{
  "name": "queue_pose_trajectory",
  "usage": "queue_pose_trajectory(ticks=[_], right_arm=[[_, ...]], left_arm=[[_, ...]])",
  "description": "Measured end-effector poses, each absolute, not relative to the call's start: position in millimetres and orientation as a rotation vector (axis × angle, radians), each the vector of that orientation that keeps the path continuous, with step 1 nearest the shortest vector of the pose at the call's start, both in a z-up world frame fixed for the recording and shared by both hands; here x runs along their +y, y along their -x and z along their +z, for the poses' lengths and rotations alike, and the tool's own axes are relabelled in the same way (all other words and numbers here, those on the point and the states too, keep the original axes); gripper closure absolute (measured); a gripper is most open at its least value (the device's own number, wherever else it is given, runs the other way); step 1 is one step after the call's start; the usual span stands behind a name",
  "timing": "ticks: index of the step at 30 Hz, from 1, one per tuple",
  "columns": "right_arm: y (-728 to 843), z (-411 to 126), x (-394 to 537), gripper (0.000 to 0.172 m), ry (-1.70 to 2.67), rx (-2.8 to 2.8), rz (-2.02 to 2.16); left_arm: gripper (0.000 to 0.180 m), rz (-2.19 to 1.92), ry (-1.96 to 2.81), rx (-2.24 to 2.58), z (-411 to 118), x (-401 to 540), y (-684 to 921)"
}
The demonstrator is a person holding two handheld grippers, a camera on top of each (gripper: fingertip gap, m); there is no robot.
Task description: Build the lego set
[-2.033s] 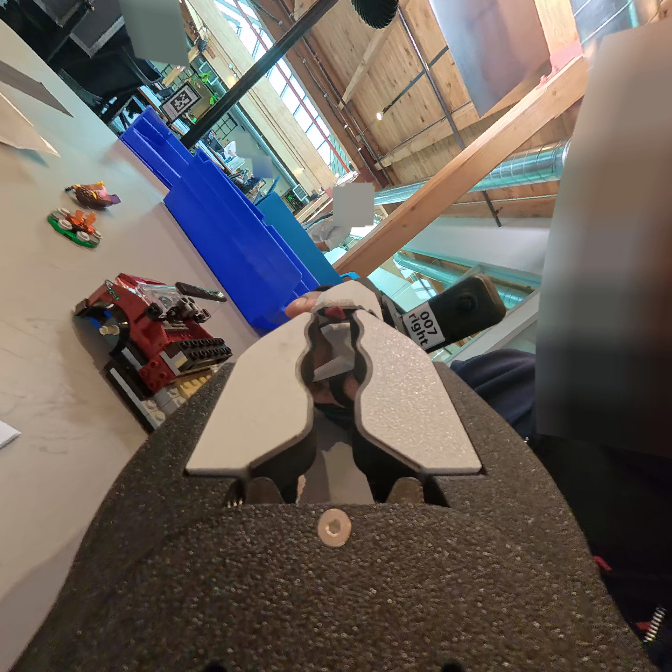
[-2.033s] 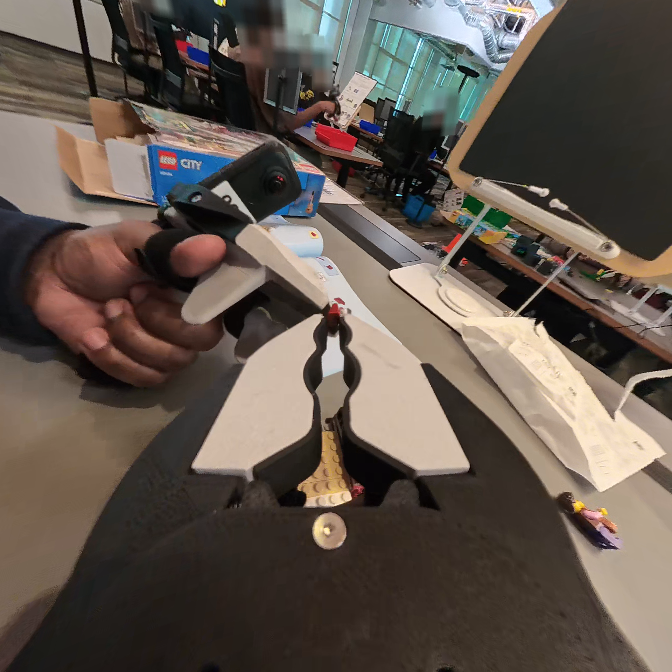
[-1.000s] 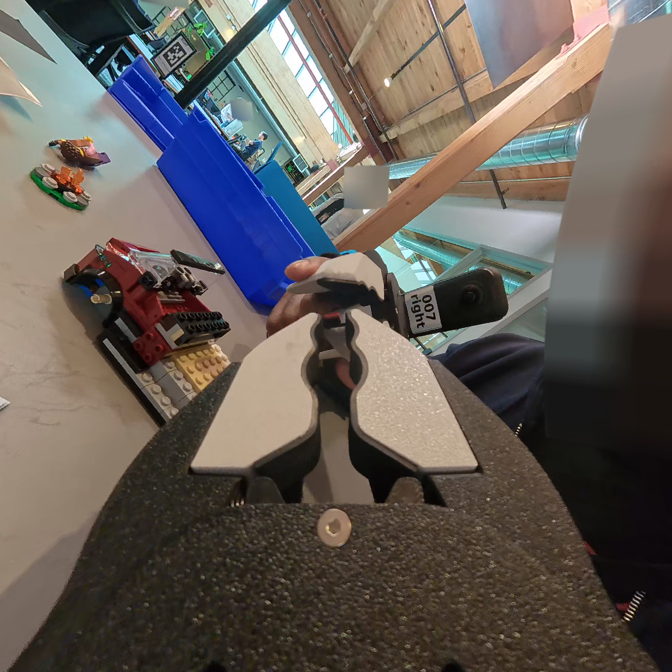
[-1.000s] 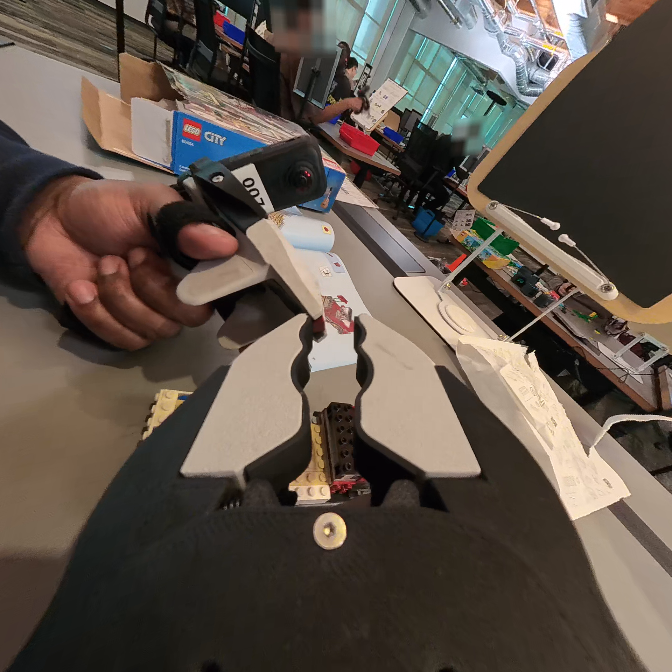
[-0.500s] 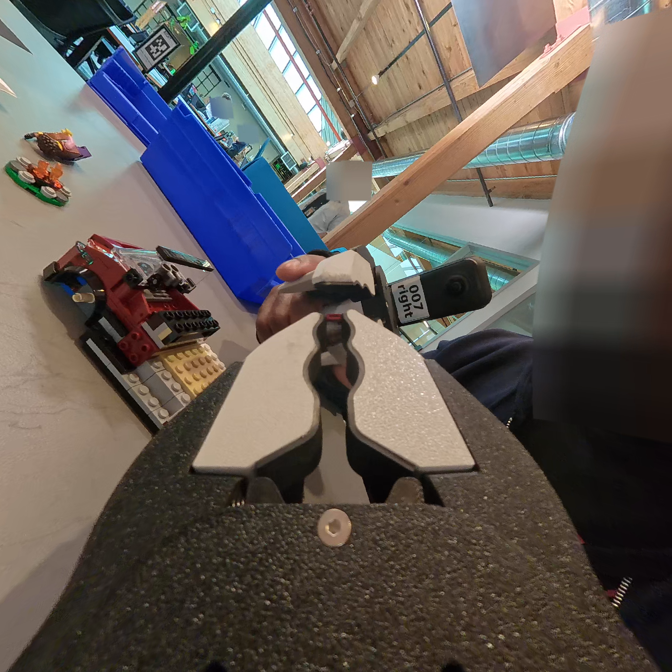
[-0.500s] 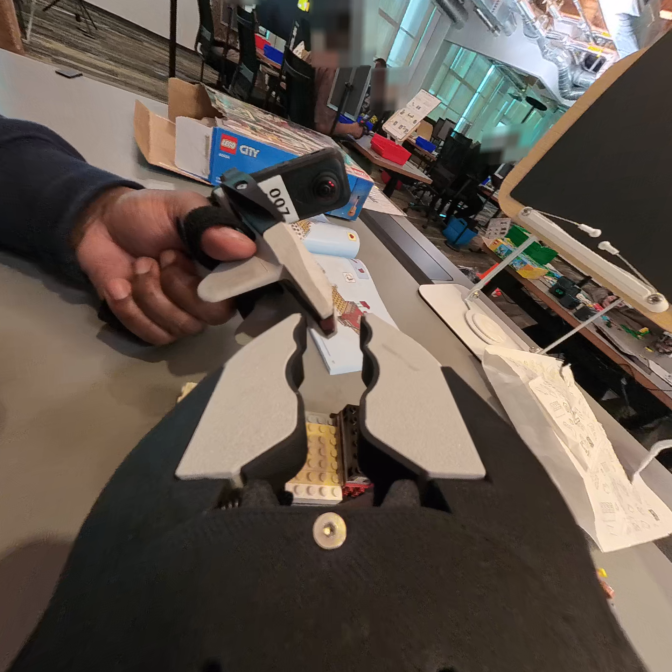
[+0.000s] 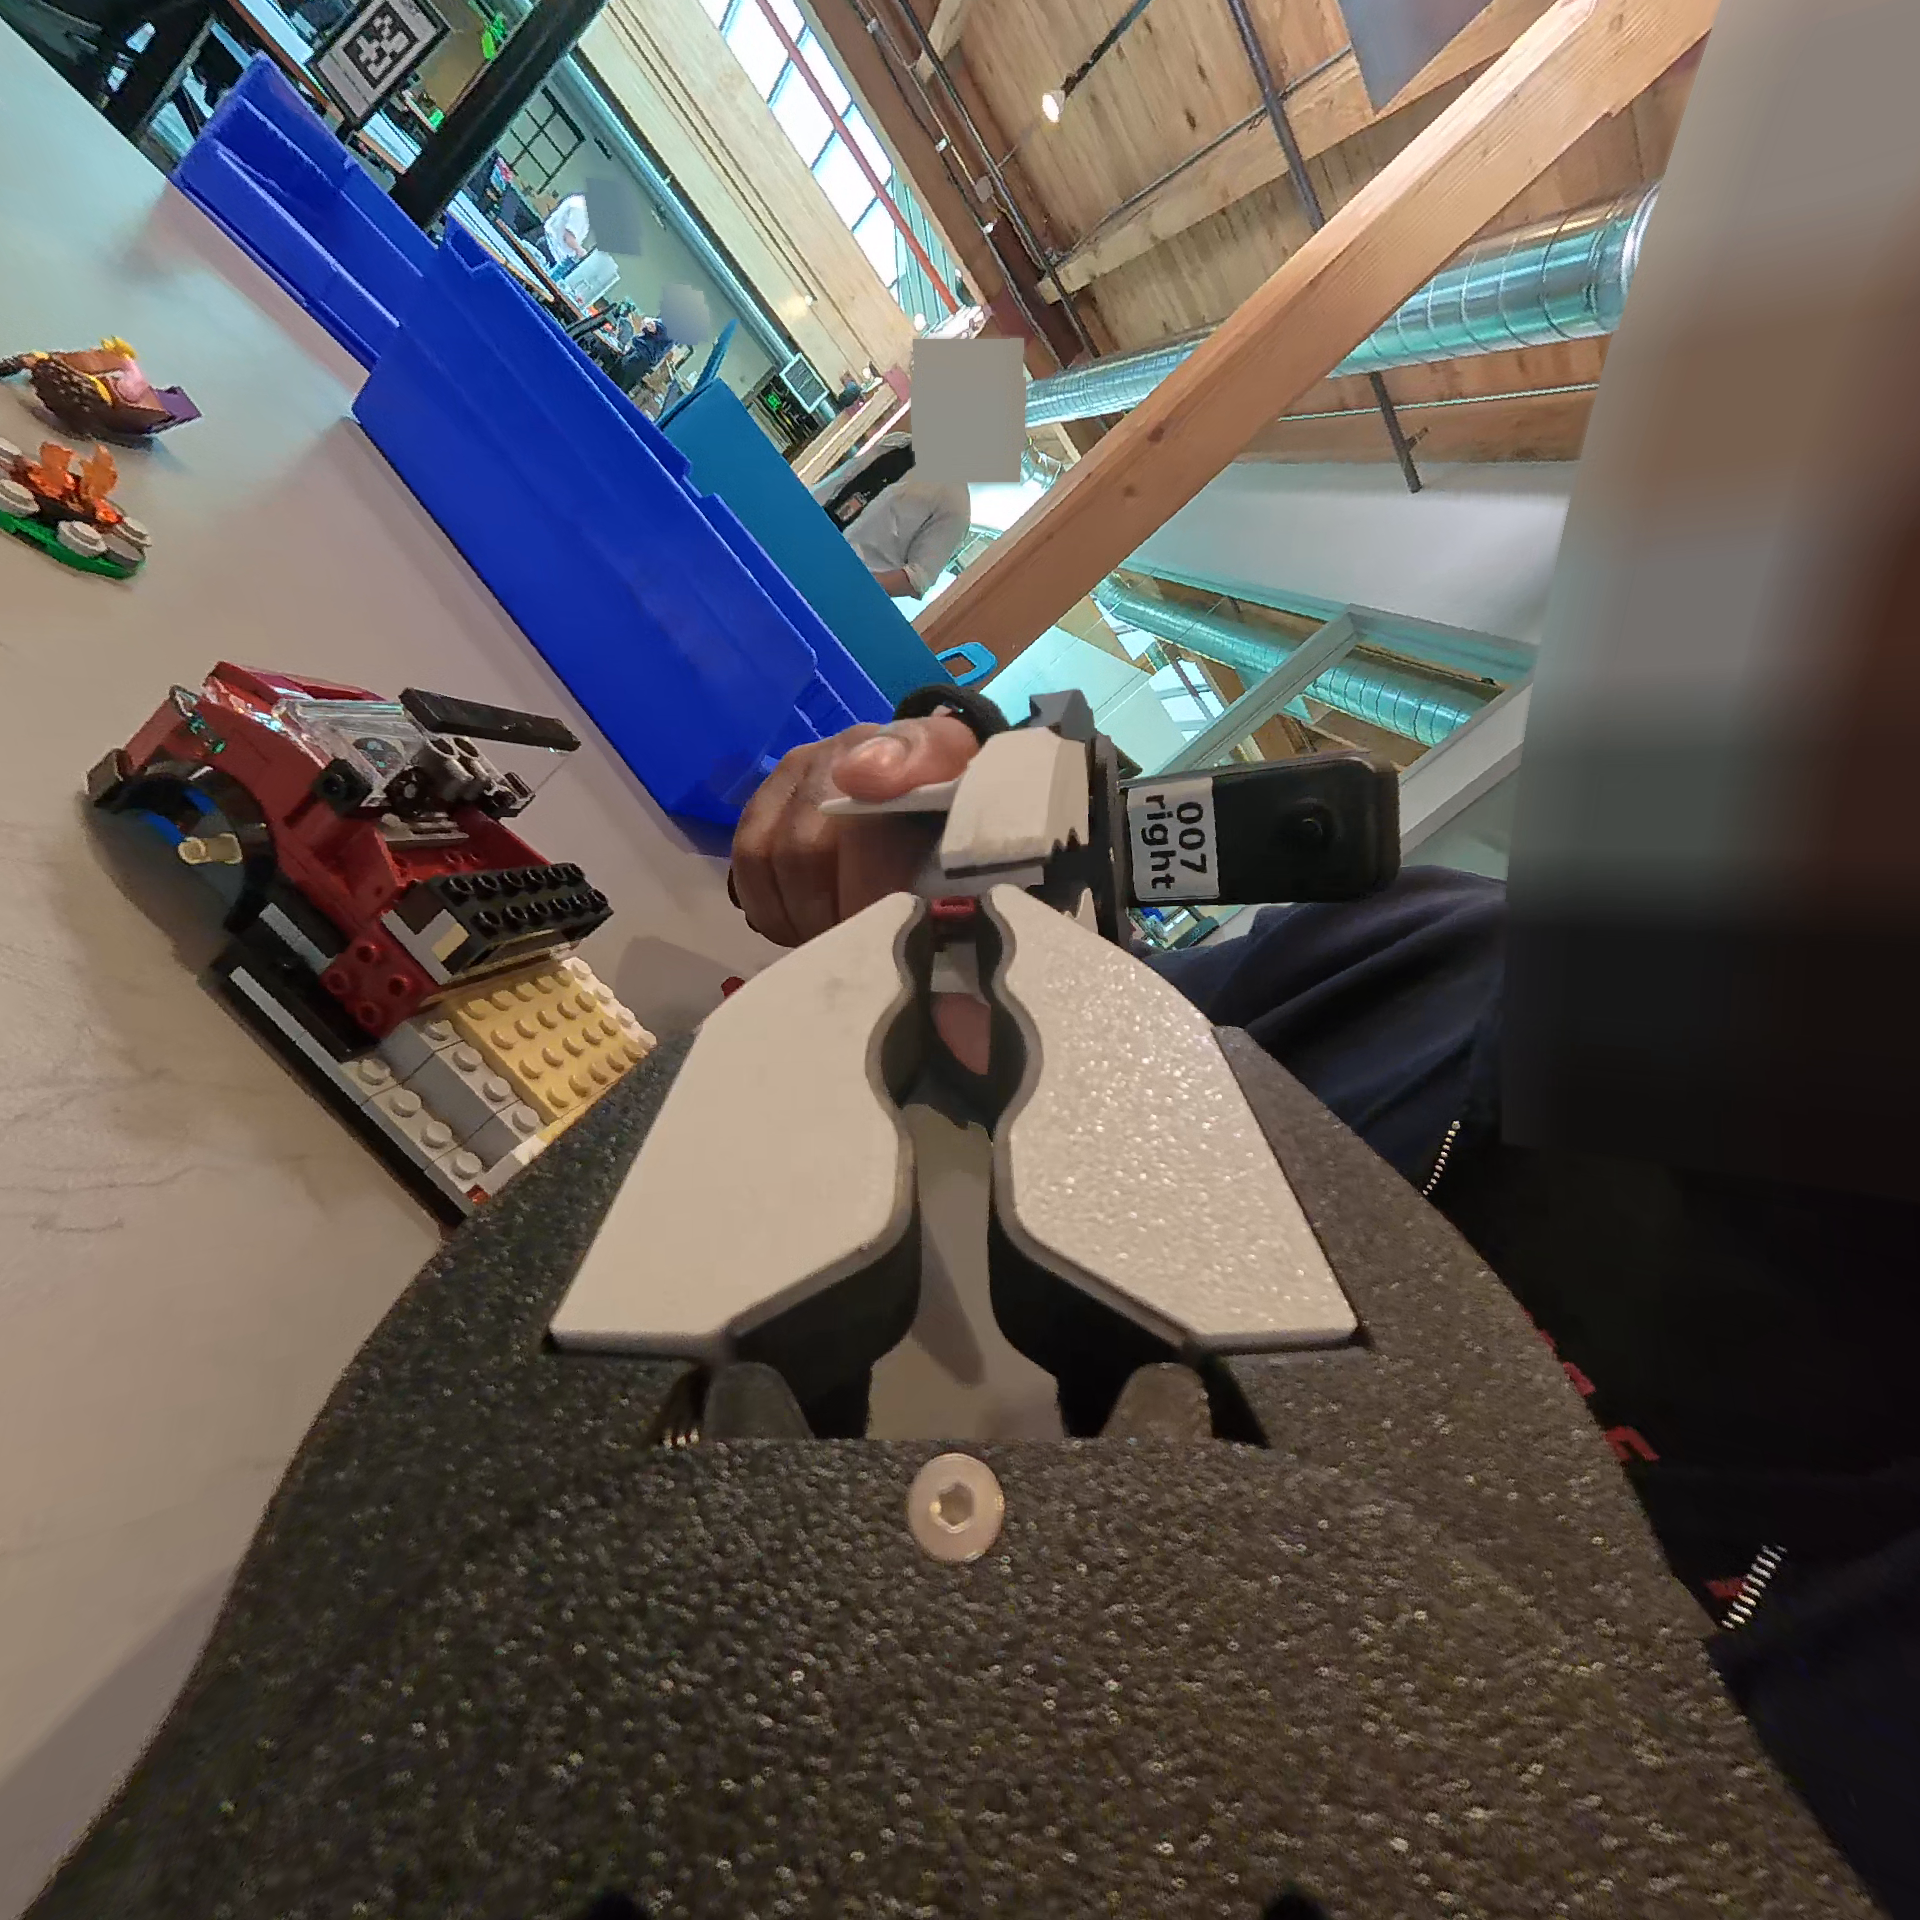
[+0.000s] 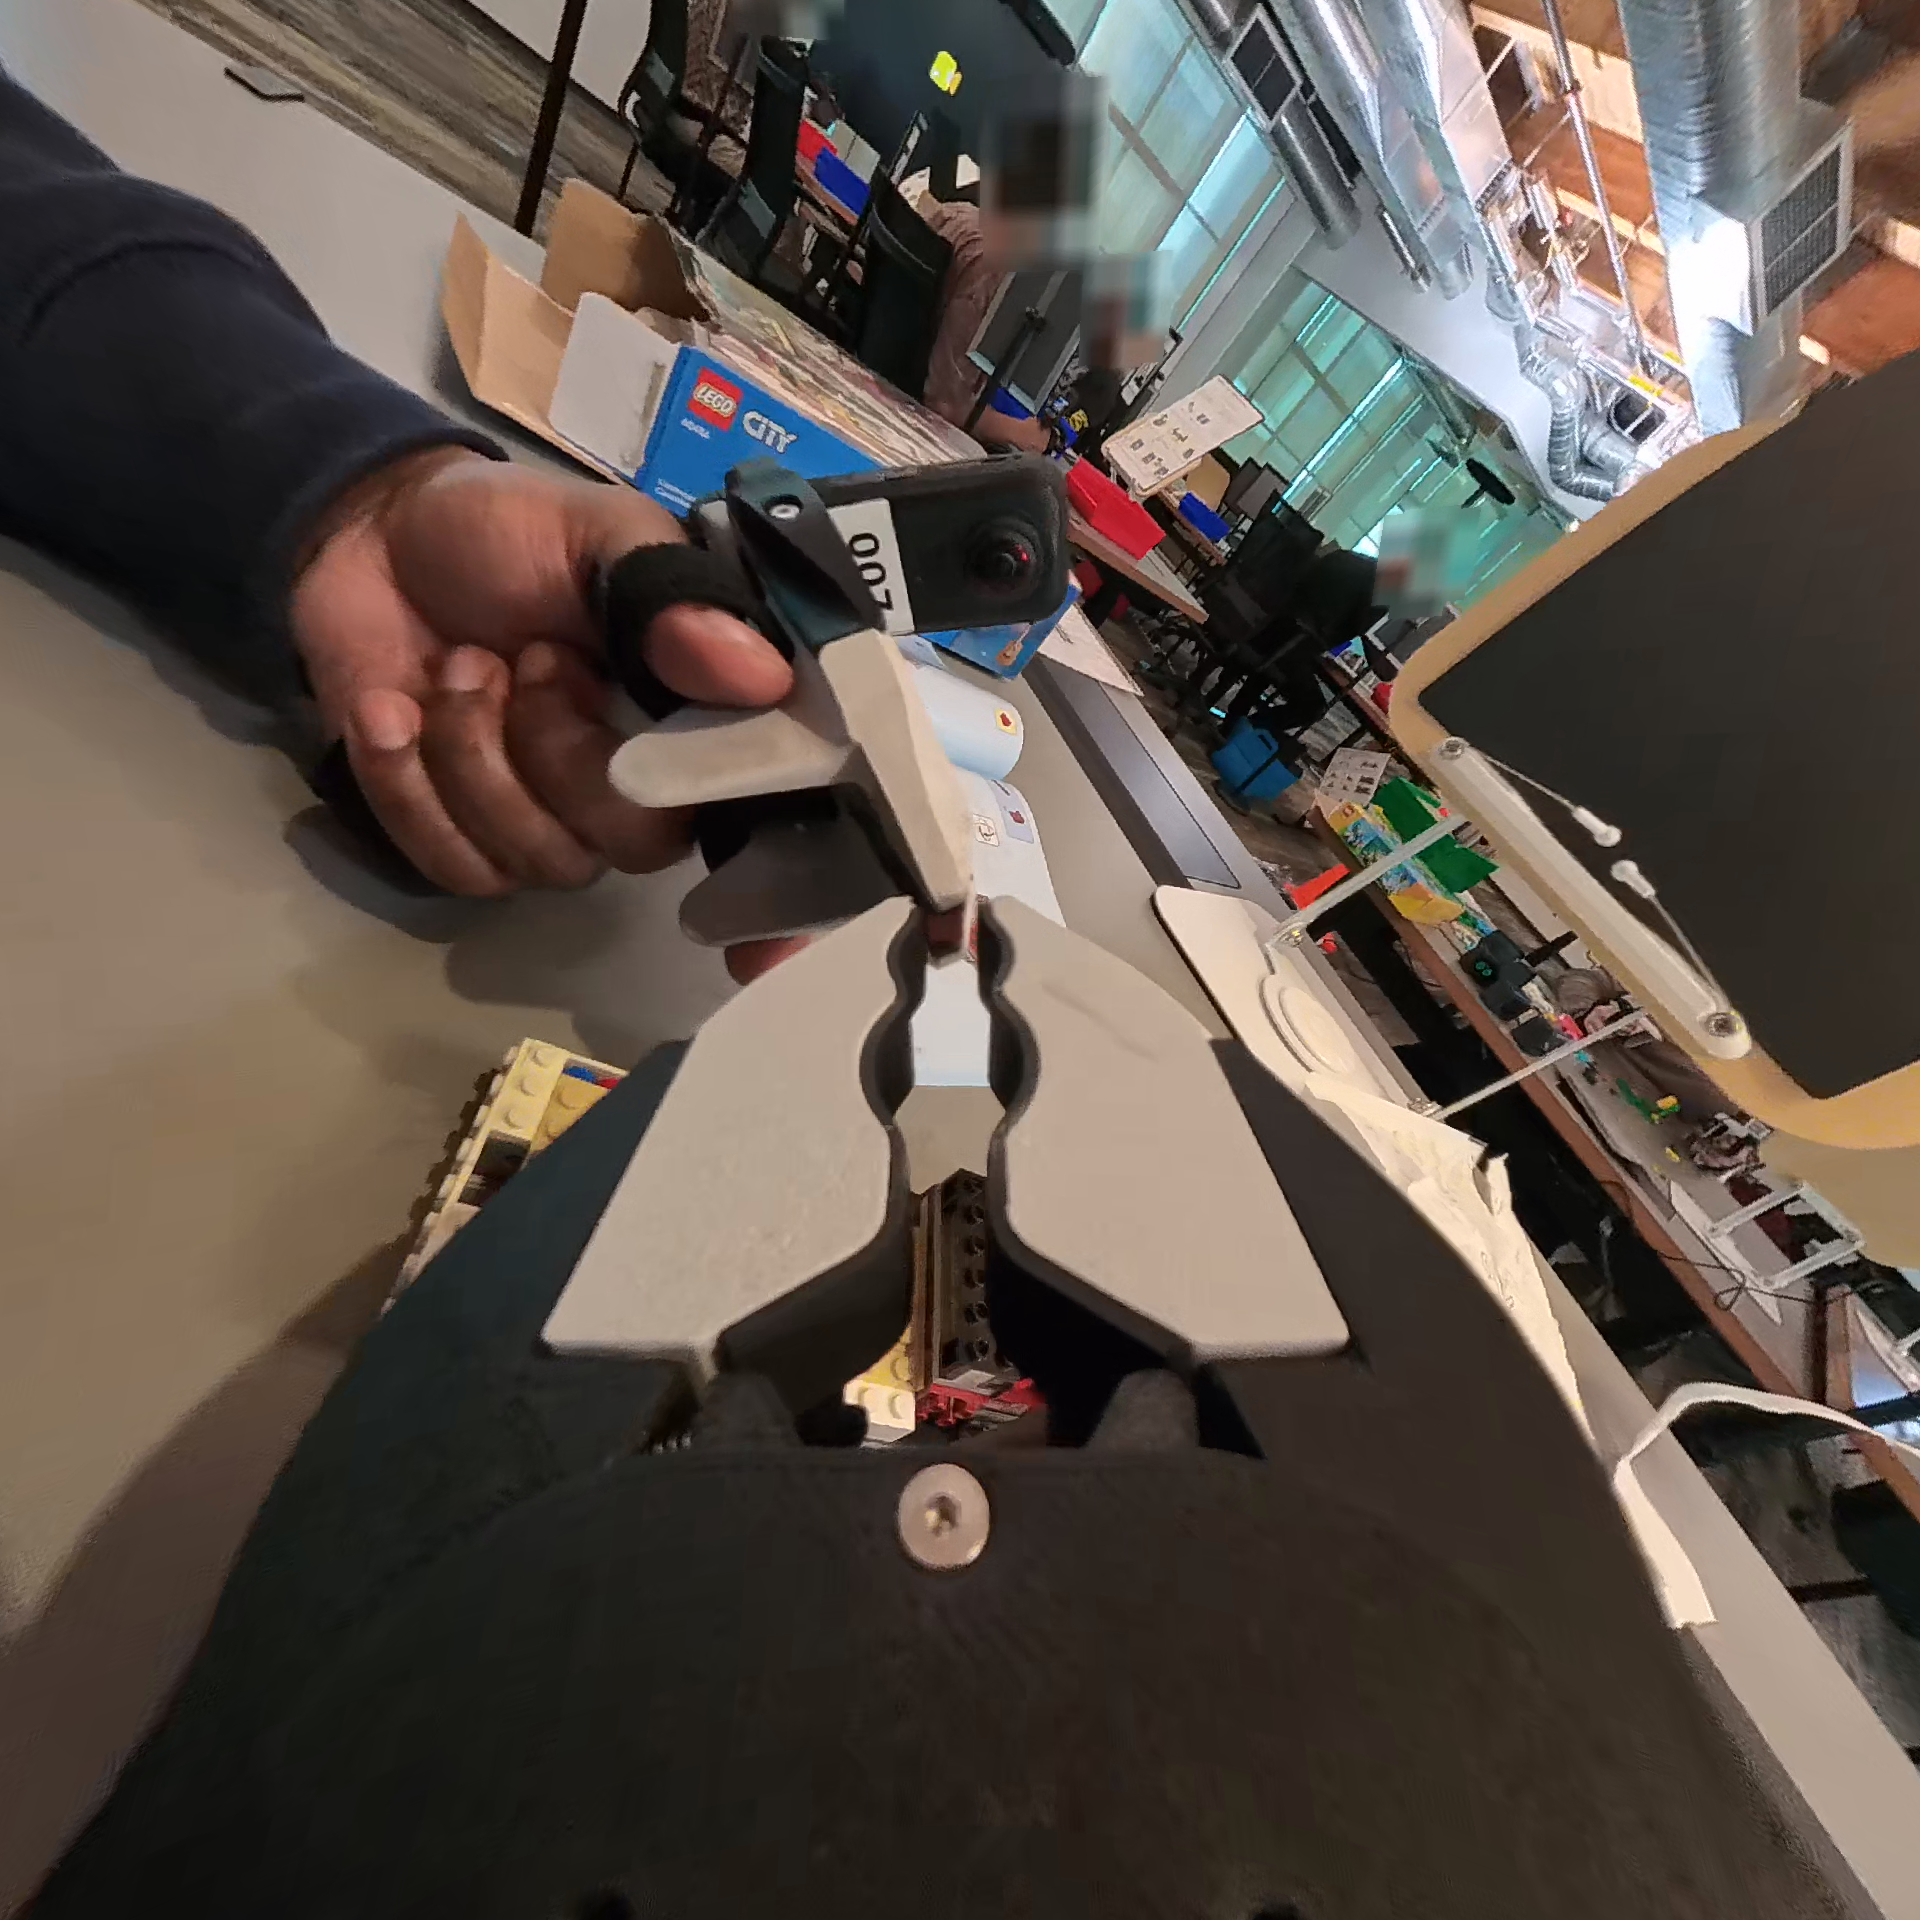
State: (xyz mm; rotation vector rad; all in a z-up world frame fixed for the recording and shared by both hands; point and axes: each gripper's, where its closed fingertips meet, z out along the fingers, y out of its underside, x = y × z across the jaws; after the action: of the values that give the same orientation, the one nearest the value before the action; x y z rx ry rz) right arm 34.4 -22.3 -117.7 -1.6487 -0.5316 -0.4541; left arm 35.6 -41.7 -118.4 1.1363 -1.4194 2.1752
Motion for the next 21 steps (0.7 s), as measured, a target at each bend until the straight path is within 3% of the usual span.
queue_pose_trajectory(ticks=[17, 21], right_arm=[[-35.3, -118.3, -20.2, 0.166, 1.637, -0.521, -0.518], [-37.9, -113.0, -19.6, 0.166, 1.612, -0.471, -0.546]], left_arm=[[0.173, 2.178, -1.146, -1.428, -118.0, -42.0, -35.9], [0.165, 2.193, -1.172, -1.394, -116.3, -38.6, -38.9]])
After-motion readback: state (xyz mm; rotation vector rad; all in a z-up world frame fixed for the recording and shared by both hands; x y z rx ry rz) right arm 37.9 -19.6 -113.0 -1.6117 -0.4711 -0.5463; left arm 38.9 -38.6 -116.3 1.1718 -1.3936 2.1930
